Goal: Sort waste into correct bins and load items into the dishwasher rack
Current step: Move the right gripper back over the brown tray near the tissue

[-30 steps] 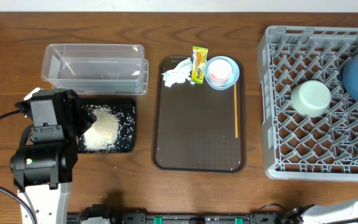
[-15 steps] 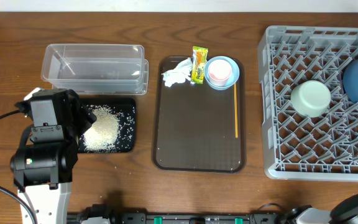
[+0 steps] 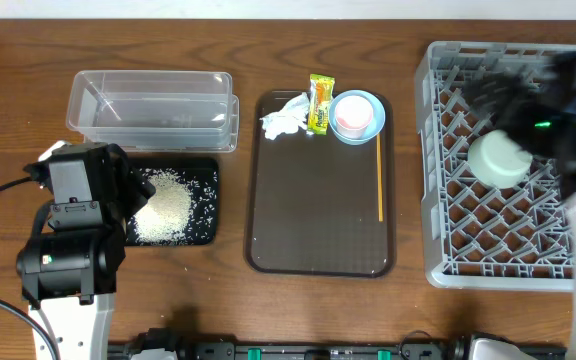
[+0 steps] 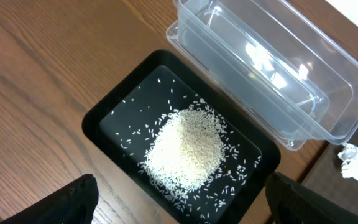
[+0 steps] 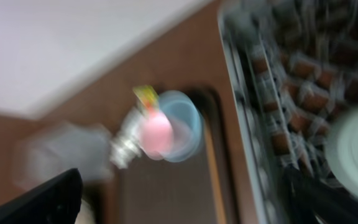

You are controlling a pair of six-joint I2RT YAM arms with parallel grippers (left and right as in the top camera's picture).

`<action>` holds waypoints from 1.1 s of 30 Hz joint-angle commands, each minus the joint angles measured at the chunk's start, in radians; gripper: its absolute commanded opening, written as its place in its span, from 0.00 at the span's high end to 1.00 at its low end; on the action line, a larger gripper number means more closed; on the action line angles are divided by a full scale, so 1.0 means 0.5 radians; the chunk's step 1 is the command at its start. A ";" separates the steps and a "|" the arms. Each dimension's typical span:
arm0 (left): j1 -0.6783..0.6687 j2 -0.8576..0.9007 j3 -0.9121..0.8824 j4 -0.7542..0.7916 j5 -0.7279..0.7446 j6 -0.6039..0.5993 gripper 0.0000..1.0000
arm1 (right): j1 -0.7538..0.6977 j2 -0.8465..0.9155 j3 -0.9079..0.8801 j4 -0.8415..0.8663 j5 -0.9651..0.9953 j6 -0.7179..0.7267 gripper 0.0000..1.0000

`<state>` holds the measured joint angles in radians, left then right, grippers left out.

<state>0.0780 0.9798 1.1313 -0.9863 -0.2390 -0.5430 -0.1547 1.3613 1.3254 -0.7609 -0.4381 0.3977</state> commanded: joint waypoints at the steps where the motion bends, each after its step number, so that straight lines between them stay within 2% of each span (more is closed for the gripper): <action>1: 0.010 0.001 0.023 -0.002 -0.010 0.013 0.12 | 0.338 0.014 0.005 -0.103 0.652 -0.358 0.01; 9: 0.010 0.001 0.023 -0.002 -0.010 0.013 0.12 | 0.878 0.018 0.005 -0.117 0.565 -0.348 0.01; 16: 0.010 0.001 0.023 -0.002 -0.010 0.013 0.12 | 1.192 0.020 0.004 -0.133 0.545 -0.348 0.01; 22: 0.010 0.001 0.023 -0.002 -0.010 0.013 0.12 | 1.373 0.031 0.004 -0.188 0.545 -0.212 0.01; 30: 0.010 0.001 0.023 -0.002 -0.010 0.013 0.12 | 1.424 0.050 0.004 -0.094 0.545 -0.214 0.01; 33: 0.010 0.001 0.023 -0.002 -0.010 0.013 0.12 | 1.427 0.128 0.004 -0.079 0.546 -0.294 0.01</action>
<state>0.0780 0.9798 1.1313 -0.9863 -0.2390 -0.5430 0.5476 1.3857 1.3254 -0.8055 -0.1741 0.2756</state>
